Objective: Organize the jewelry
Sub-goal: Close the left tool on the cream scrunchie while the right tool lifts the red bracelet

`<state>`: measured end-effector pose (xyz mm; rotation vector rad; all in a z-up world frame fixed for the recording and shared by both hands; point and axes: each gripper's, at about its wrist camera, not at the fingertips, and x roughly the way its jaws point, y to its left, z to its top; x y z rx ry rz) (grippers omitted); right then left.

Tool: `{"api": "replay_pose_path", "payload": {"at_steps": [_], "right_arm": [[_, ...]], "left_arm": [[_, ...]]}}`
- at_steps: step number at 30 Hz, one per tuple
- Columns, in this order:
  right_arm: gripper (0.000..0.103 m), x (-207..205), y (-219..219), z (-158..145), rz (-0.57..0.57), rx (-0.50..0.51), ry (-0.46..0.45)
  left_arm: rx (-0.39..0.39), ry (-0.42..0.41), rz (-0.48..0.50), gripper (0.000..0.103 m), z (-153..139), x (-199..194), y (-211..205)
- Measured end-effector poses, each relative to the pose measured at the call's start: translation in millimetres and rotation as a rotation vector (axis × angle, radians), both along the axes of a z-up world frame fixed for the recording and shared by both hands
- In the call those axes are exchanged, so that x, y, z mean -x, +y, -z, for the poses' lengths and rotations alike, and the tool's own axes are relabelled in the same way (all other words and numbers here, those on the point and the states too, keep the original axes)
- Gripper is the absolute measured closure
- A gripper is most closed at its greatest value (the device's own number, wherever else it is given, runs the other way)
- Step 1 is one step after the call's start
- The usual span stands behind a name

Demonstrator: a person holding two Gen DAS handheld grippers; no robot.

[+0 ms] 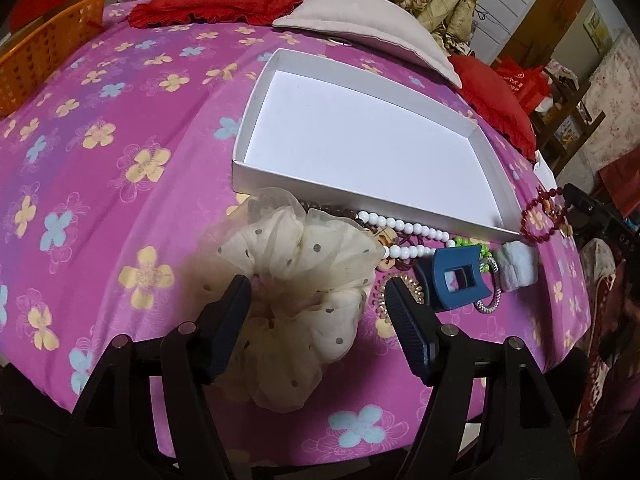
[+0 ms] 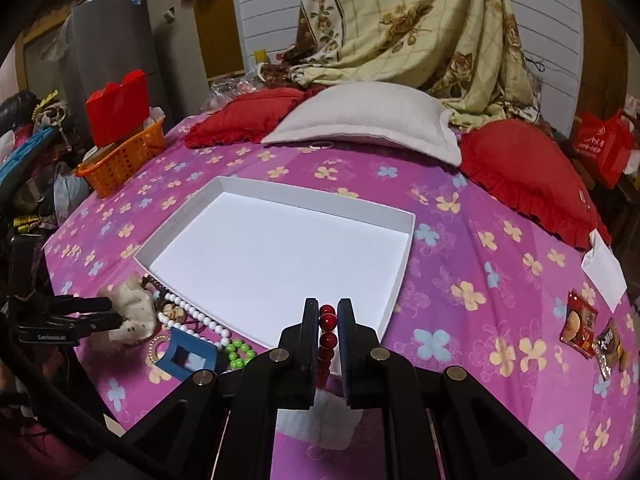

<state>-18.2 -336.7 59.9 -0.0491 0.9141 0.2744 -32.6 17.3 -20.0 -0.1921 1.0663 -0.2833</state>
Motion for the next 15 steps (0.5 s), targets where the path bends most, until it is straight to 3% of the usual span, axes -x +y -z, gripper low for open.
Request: {"api": "replay_pose_path", "payload": {"at_steps": [15], "right_arm": [[0.094, -27.5, 12.0, 5.0, 0.003, -0.02, -0.004]], "left_arm": [[-0.082, -0.04, -0.006, 0.034, 14.7, -5.7, 0.8]]}}
